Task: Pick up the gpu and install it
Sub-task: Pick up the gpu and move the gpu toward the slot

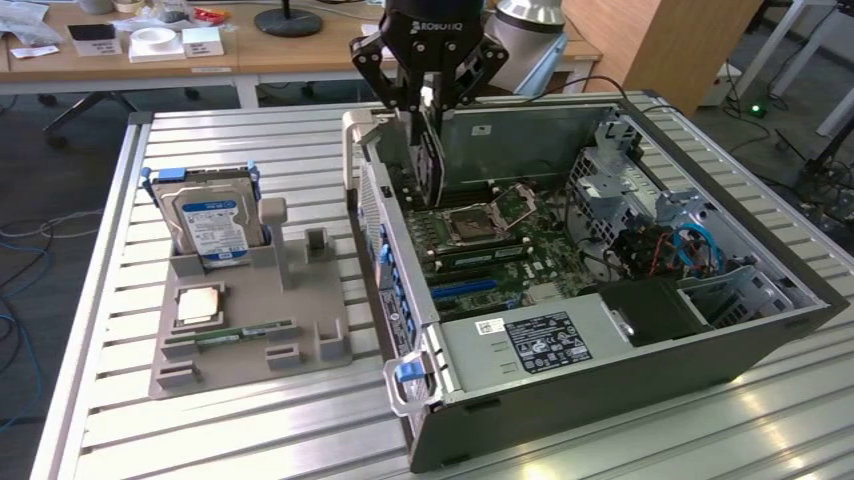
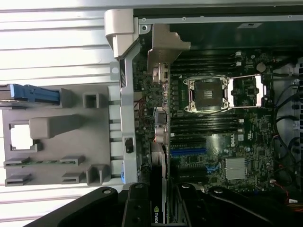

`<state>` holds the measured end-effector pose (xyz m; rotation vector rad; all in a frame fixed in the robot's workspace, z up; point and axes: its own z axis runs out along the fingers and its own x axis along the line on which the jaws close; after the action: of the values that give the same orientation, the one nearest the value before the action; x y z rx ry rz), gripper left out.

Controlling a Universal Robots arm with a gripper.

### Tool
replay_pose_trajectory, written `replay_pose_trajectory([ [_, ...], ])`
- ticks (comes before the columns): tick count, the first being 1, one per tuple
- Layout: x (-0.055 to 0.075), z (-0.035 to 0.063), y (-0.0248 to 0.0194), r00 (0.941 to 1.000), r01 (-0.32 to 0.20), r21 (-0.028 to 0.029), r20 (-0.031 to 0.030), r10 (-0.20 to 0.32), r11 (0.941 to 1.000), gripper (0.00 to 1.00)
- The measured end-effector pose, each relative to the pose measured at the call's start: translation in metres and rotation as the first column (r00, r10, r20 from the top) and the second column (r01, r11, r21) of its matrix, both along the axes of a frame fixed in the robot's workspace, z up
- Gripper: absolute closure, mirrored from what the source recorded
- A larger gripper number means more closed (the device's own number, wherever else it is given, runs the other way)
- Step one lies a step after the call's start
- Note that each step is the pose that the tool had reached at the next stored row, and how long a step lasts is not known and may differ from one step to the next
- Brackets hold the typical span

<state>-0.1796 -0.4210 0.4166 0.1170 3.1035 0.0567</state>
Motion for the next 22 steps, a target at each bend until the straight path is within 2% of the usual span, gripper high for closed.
replay_pose_trajectory([
  [22,0.023,0.0000,0.0036,1.0000,-0.002,0.0000,0.0000,0.002,1.0000,0.74],
])
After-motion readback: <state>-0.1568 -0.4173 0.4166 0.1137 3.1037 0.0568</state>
